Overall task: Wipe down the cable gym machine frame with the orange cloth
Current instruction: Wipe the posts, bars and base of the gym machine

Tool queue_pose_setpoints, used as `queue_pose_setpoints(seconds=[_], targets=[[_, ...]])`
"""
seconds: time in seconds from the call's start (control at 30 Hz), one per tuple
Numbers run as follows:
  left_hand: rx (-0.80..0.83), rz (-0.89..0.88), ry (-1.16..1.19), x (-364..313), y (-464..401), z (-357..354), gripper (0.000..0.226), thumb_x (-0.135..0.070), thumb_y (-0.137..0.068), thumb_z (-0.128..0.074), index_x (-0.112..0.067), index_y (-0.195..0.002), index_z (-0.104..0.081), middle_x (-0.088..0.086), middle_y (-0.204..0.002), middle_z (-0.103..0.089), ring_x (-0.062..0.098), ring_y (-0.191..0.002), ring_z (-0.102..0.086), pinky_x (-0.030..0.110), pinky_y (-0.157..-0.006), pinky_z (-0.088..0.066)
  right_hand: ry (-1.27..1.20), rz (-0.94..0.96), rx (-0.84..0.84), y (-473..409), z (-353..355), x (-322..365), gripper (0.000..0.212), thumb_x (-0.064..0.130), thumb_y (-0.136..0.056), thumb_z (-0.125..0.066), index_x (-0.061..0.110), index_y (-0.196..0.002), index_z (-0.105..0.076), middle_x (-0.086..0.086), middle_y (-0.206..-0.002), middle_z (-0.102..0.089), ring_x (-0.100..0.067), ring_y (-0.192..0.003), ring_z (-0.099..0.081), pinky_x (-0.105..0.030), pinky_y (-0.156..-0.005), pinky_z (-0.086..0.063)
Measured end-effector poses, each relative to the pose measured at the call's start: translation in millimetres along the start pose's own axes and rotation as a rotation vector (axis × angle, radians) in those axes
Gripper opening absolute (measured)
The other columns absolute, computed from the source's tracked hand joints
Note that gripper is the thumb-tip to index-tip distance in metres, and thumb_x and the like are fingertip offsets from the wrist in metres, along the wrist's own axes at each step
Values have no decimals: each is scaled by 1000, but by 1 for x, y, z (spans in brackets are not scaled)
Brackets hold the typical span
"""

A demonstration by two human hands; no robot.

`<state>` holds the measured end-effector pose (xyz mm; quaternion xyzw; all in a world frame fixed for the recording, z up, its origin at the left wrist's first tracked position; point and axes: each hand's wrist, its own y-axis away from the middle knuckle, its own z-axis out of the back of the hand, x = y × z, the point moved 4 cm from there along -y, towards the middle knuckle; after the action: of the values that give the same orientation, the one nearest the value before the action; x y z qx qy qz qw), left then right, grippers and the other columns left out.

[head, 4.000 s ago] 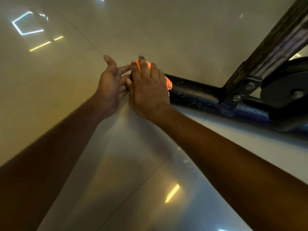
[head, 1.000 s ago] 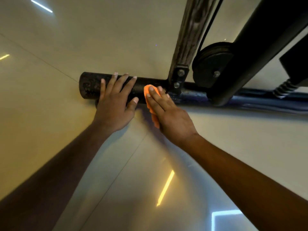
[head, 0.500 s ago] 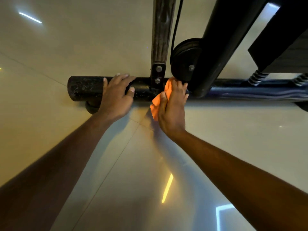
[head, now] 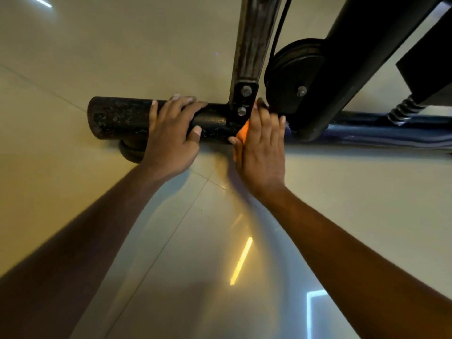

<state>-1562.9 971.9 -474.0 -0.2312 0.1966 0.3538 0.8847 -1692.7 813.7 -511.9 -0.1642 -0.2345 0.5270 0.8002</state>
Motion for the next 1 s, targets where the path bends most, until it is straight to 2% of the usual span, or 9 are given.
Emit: queue_pose_setpoints(seconds=[0.2, 0.33, 0.4, 0.53, 0.6, 0.7, 0.83, 0.93, 1.0], targets=[[1, 25, -95, -8, -2, -10, 61, -40, -99, -62, -34, -157, -44, -2, -163, -39, 26, -162, -16, 58, -128, 14, -94, -418, -113, -27, -3, 39, 62, 43, -113, -37, -2, -154, -45, -23, -150, -51, -43, -147, -41, -59, -132, -15], [3, -9, -138, -7, 0, -10, 62, -46, -99, -60, -33, -157, -42, -1, -163, -39, 28, -162, -17, 59, -128, 11, 13, -63, 51, -7, 7, 9, 74, 46, -115, -45, -2, -167, -25, -24, -169, -32, -42, -159, -26, -56, -135, -12], [10, -24, -167, -6, 2, -9, 63, -48, -100, -56, -31, -159, -40, 0, -165, -37, 30, -162, -16, 62, -129, 9, 20, 68, 135, 2, 17, -5, 73, 35, -114, -52, 5, -171, -18, -17, -178, -19, -36, -165, -15, -53, -136, -11], [54, 4, -150, -20, 7, -9, 71, -52, -100, -58, -29, -163, -34, 3, -171, -29, 30, -164, -7, 60, -129, 12, -123, 11, 223, -2, 36, -12, 87, 9, -101, -69, 15, -172, -19, -6, -180, -17, -28, -167, -13, -53, -131, -31], [91, 24, -110, -34, 13, -8, 75, -53, -101, -59, -29, -166, -31, 2, -175, -22, 27, -165, -1, 56, -130, 12, -218, -30, 298, 1, 47, -17, 94, 6, -98, -73, 20, -173, -17, -1, -181, -13, -24, -167, -11, -48, -130, -34], [176, 13, -65, -56, 30, -9, 75, -53, -103, -60, -31, -168, -29, -2, -177, -18, 23, -166, -5, 53, -132, 6, -342, -105, 350, 19, 66, -28, 88, 15, -104, -69, 28, -173, -17, 4, -181, -13, -20, -164, -21, -41, -124, -39], [234, -99, -61, -93, 50, -6, 71, -52, -105, -58, -33, -167, -30, -7, -173, -30, 18, -161, -25, 49, -132, -6, -455, -192, 344, 48, 103, -47, 64, 37, -114, -53, 33, -170, -23, 5, -179, -22, -24, -154, -43, -41, -120, -44], [231, -202, -70, -133, 55, -6, 69, -50, -106, -57, -32, -167, -31, -5, -172, -32, 17, -161, -23, 46, -131, -8, -453, -251, 341, 61, 136, -71, 68, 52, -112, -48, 28, -170, -23, 0, -175, -33, -27, -147, -52, -43, -116, -48], [208, -267, -81, -158, 53, -8, 69, -49, -106, -57, -30, -167, -31, -5, -172, -33, 18, -162, -21, 46, -131, -10, -424, -285, 325, 67, 156, -87, 66, 52, -112, -49, 26, -169, -27, -1, -173, -37, -26, -149, -50, -43, -119, -45]])
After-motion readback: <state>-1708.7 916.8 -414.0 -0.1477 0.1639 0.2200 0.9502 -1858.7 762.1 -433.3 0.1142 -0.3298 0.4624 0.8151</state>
